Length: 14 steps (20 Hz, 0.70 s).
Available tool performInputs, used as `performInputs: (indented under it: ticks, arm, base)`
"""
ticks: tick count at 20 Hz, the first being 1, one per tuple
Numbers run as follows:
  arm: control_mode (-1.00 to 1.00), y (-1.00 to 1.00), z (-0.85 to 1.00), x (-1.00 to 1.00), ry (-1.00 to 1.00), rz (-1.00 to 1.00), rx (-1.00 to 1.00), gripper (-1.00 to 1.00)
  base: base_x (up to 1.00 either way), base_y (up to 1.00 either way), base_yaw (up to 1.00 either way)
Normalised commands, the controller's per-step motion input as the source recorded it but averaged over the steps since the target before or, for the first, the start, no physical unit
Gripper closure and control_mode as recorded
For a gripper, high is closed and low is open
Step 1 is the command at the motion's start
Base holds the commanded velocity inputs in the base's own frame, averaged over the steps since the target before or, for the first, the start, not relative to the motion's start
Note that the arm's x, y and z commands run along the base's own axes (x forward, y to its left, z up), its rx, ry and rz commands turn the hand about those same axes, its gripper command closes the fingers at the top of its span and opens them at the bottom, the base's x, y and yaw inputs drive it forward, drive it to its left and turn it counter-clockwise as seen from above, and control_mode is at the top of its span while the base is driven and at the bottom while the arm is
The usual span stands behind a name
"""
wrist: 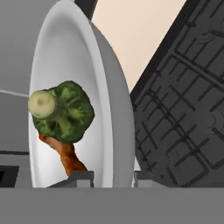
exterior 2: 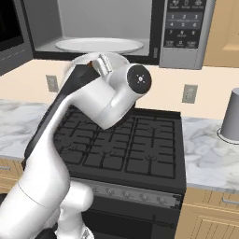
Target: The microwave is finished heating the chicken drumstick and broccoli. Take the bowl containing the food and place it on the dining counter.
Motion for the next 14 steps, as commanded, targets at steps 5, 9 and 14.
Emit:
performInputs:
  ticks: [5,9,14]
  arm:
    - [-1.0,0.0,-0.57,-0.32,0.11,0.0,-0.09,1.0]
    - [-1.0,0.0,0.0,0.0,0.01,0.0,0.0,1.0]
    - [-1.0,0.0,0.0,0.0,0.0,0.0,0.0,1.0]
  base:
    - [0.0,0.0,0.0]
    - [0.0,0.0,0.0]
    - [0.0,0.0,0.0]
